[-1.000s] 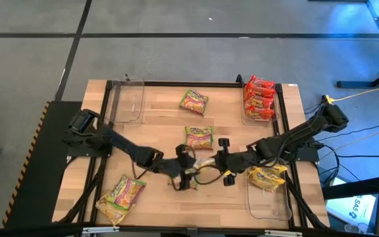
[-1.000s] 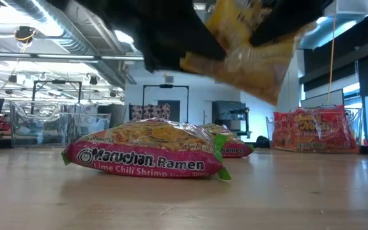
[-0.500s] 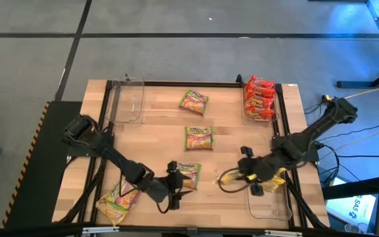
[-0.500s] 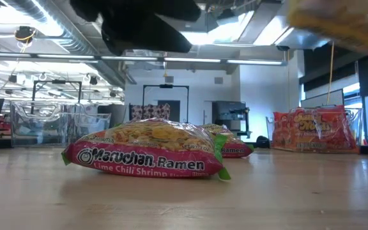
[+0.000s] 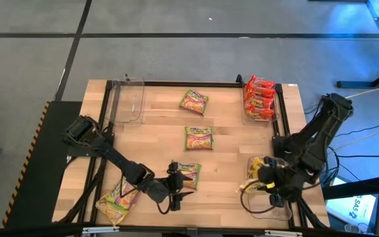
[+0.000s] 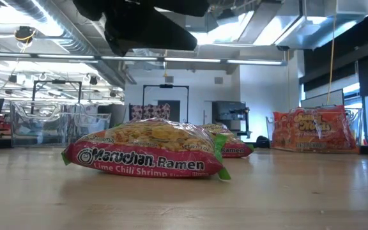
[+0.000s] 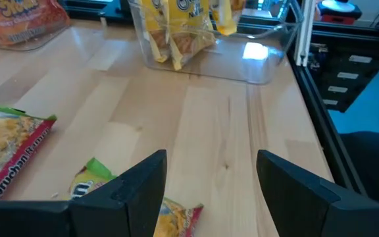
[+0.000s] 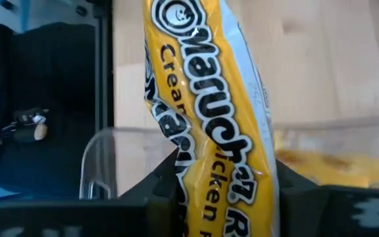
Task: Sort Maruchan noodles
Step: Put the yellow noodle pack into the bottom transparent bin
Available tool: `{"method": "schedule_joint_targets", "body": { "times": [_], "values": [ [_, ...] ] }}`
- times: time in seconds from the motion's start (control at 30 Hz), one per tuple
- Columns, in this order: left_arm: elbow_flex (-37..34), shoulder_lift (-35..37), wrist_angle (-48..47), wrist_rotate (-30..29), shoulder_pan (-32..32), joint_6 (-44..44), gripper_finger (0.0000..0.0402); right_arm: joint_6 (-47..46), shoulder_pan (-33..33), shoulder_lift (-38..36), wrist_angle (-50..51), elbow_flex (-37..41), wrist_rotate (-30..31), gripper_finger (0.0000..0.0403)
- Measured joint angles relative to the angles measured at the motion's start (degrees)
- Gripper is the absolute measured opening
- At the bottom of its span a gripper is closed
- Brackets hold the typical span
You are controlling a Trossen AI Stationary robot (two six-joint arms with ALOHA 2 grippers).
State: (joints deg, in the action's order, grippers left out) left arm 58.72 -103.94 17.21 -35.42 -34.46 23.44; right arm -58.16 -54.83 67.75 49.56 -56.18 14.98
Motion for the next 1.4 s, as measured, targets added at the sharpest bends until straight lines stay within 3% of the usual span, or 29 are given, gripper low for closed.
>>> {"method": "schedule_joint_targets", "body": {
  "times": [0.2,0.43,0.83,1.07,1.23,1.4],
  "values": [
    [0.0,0.0,0.0,0.0,0.0,0.0,0.0229,-9.7,-5.5,0.0,1.4,0.0,-0.5,0.0094],
    [0.0,0.0,0.0,0.0,0.5,-0.1,0.0229,-20.0,-10.4,0.8,11.1,0.1,0.6,0.0095],
    [0.0,0.0,-0.2,0.0,2.0,-0.1,0.0229,-21.8,-11.5,1.1,-4.7,13.6,-0.1,0.0095],
    [0.0,0.0,-0.3,0.1,2.2,-0.1,0.0229,-24.6,-11.5,1.1,-6.8,18.1,-0.5,0.0097],
    [0.0,0.0,-0.5,0.2,2.2,-0.1,0.0229,-24.8,-11.5,1.1,-6.5,18.3,-1.1,0.0143],
    [0.0,0.0,-0.5,0.2,2.2,-0.1,0.0229,-25.3,-11.5,0.6,-3.7,15.1,-5.9,0.0207]
  ]
}}
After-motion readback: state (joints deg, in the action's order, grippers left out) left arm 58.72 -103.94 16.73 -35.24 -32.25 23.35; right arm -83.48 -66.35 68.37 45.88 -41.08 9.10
